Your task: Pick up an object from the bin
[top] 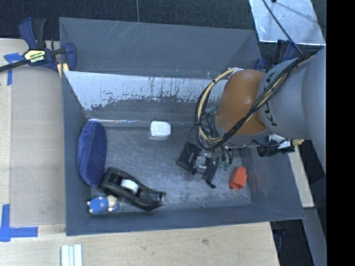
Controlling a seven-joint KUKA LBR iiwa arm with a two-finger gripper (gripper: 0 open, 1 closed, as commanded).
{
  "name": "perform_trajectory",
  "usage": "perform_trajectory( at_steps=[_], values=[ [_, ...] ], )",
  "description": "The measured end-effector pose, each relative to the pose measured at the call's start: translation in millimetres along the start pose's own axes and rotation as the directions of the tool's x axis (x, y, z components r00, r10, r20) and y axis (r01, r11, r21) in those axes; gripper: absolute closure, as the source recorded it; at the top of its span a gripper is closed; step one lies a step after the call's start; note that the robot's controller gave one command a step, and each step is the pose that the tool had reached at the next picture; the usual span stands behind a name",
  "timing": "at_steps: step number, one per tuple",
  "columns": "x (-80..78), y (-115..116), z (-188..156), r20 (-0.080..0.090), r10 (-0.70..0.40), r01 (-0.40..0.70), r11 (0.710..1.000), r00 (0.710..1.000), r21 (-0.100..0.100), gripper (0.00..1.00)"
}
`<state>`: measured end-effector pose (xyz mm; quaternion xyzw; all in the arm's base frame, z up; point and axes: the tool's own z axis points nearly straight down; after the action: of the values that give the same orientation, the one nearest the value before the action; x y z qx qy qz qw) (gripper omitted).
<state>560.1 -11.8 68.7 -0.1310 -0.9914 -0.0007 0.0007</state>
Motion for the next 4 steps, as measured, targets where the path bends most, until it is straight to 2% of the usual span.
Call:
perform_trajectory(
  at_steps=[1,2,3,4],
  values=[
    [14.9,2.2,-32.1,0.004,0.182,-0.182,0.983,0.983,0.0,0.0],
    [27.5,2.3,-31.1,-0.003,0.27,-0.27,0.963,0.963,0.002,0.0],
    [29.9,8.7,-0.5,-0.002,0.468,-0.468,0.884,0.884,0.003,0.0],
    [29.4,8.3,-0.7,-0.002,0.464,-0.464,0.886,0.886,0.004,0.0]
  ],
)
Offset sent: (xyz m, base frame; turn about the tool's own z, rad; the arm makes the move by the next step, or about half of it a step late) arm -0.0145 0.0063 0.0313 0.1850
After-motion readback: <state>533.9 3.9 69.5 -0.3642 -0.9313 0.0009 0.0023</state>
